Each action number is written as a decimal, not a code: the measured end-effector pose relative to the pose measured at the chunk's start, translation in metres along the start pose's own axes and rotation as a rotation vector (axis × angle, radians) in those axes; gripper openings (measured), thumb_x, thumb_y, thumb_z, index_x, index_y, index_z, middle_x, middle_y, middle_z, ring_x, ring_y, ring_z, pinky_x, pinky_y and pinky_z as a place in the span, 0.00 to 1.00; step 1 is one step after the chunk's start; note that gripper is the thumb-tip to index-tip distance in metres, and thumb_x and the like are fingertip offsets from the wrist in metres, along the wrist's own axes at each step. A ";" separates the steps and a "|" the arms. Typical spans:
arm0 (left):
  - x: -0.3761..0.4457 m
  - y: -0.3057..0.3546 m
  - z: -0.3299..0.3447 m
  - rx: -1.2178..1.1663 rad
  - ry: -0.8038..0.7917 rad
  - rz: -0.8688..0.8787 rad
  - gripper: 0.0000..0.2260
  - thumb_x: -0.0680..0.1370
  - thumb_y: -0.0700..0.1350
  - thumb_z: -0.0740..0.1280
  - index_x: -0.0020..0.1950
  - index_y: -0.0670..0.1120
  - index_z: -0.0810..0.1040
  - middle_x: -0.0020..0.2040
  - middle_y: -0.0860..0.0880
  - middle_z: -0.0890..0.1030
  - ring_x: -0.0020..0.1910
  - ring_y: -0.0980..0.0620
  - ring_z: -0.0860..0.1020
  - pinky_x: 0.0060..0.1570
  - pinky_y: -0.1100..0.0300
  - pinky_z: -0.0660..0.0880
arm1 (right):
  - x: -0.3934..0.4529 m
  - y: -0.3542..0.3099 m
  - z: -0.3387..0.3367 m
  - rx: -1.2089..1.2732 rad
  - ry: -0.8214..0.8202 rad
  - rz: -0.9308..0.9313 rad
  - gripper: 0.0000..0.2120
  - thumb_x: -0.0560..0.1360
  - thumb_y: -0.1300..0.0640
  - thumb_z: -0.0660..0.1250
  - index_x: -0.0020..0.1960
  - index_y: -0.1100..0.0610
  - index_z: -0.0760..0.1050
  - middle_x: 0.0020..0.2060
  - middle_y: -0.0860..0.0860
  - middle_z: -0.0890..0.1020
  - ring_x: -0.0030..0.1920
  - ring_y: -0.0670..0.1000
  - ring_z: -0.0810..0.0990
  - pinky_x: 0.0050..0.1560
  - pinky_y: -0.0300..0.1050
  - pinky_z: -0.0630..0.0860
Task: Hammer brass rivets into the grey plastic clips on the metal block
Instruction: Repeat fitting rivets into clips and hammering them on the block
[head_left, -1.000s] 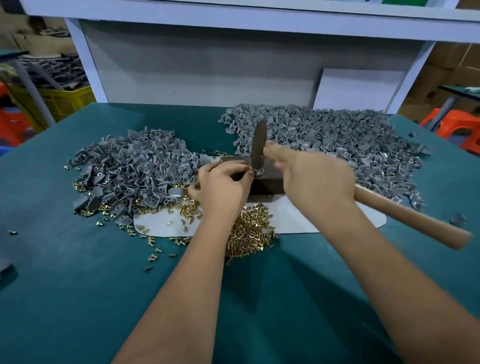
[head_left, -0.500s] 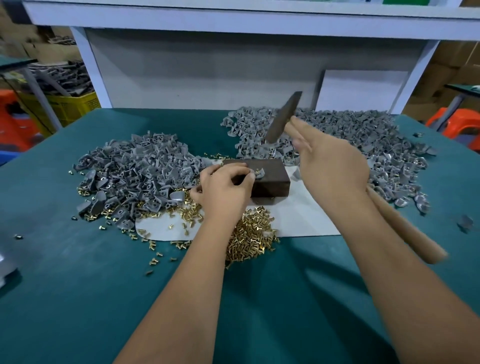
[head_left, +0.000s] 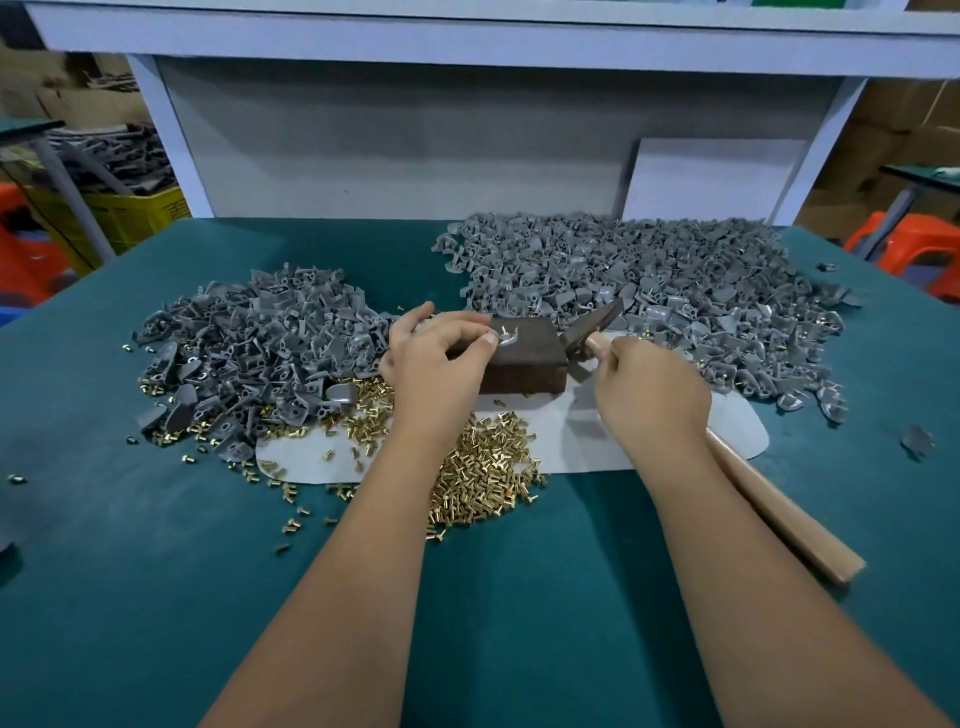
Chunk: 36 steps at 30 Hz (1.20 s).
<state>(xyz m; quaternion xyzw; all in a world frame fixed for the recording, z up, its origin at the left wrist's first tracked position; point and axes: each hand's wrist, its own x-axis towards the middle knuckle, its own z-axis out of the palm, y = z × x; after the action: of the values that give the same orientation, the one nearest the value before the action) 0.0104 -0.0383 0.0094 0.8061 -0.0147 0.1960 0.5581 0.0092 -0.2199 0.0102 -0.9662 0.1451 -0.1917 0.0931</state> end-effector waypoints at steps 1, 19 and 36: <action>0.000 0.000 0.000 -0.012 -0.006 -0.001 0.06 0.77 0.47 0.70 0.41 0.55 0.83 0.52 0.66 0.80 0.70 0.58 0.62 0.68 0.51 0.52 | -0.001 0.000 -0.001 -0.015 0.027 -0.014 0.14 0.80 0.52 0.56 0.52 0.56 0.79 0.44 0.56 0.76 0.44 0.60 0.74 0.40 0.47 0.68; 0.002 -0.006 0.002 0.330 -0.005 0.048 0.03 0.77 0.49 0.70 0.47 0.57 0.83 0.51 0.64 0.78 0.70 0.55 0.61 0.61 0.57 0.51 | -0.003 -0.067 0.011 0.546 0.047 -0.283 0.09 0.77 0.52 0.64 0.44 0.55 0.79 0.43 0.50 0.77 0.49 0.52 0.73 0.48 0.48 0.69; 0.000 -0.007 0.005 0.365 0.067 0.055 0.04 0.78 0.52 0.68 0.49 0.58 0.83 0.54 0.62 0.82 0.69 0.55 0.64 0.69 0.41 0.52 | -0.009 -0.081 0.015 0.447 0.122 -0.261 0.04 0.78 0.60 0.60 0.44 0.58 0.70 0.45 0.56 0.79 0.50 0.56 0.72 0.43 0.44 0.59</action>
<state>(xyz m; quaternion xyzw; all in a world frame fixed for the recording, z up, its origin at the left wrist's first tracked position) 0.0137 -0.0405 0.0019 0.8864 0.0180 0.2373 0.3971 0.0269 -0.1387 0.0126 -0.9188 -0.0216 -0.2874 0.2696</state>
